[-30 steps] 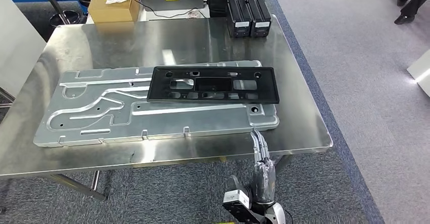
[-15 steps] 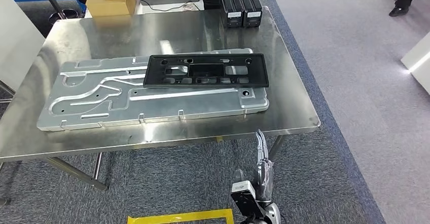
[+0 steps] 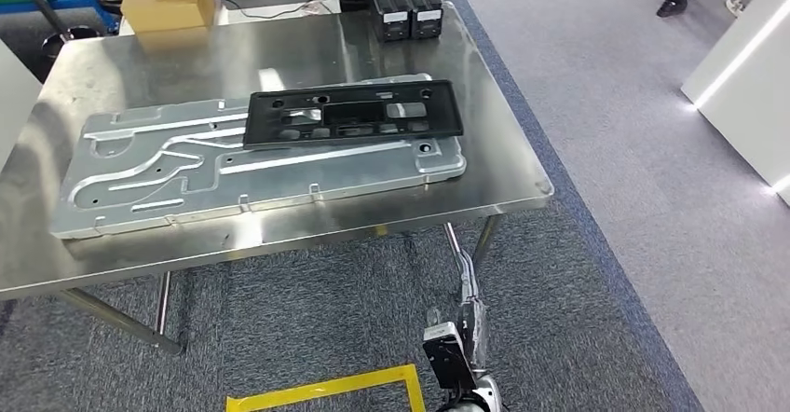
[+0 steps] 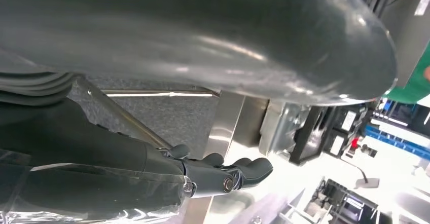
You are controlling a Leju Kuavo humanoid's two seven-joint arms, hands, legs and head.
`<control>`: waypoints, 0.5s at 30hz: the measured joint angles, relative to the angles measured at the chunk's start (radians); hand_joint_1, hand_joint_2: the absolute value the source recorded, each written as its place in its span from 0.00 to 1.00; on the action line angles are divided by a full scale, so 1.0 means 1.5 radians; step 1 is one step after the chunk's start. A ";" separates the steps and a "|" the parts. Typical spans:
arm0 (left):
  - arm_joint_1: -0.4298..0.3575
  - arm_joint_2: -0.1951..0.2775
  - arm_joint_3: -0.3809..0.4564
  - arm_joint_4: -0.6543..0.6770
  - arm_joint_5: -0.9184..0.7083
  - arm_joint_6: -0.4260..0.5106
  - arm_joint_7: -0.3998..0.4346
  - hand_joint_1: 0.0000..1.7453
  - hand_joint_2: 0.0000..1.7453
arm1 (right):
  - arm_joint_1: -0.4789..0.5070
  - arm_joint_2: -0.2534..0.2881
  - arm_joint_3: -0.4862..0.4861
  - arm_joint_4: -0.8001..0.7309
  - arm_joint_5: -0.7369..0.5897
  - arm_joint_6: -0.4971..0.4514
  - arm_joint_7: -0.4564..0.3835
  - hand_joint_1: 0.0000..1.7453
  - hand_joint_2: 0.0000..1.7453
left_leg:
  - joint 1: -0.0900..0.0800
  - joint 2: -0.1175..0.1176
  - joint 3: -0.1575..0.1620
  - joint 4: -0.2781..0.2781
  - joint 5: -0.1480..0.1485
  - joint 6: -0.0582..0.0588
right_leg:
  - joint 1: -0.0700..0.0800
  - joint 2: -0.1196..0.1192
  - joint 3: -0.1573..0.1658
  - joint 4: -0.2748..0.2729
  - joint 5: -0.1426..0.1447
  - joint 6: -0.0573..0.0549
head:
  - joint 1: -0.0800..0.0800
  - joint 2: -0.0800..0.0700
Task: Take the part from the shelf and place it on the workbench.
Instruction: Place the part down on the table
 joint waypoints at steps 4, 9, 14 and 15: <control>-0.002 0.000 -0.002 0.000 -0.004 0.001 0.006 0.00 0.00 | -0.011 0.000 0.002 0.023 -0.014 0.000 0.000 0.00 0.00 | 0.000 0.000 -0.005 0.011 -0.007 -0.017 | -0.001 0.013 -0.004 -0.014 0.005 -0.018 | 0.000 0.000; 0.001 0.000 -0.002 0.000 -0.007 0.002 0.010 0.00 0.00 | -0.025 0.002 0.001 0.061 -0.062 0.002 0.000 0.00 0.00 | 0.003 -0.036 -0.076 0.184 -0.100 -0.025 | 0.000 0.038 -0.018 -0.014 0.017 -0.030 | 0.000 0.000; 0.001 0.001 -0.002 0.000 -0.008 0.005 0.008 0.00 0.00 | -0.053 0.001 -0.008 0.125 -0.125 0.019 0.001 0.00 0.00 | 0.003 -0.062 0.005 0.040 -0.021 -0.016 | 0.001 0.069 -0.026 -0.004 0.019 -0.025 | 0.000 0.000; 0.000 0.001 -0.002 0.000 -0.008 0.006 0.008 0.00 0.00 | -0.061 0.001 -0.013 0.145 -0.135 0.021 0.003 0.00 0.00 | 0.003 -0.071 0.016 0.016 -0.017 -0.014 | 0.000 0.075 -0.028 -0.002 0.020 -0.021 | 0.000 0.000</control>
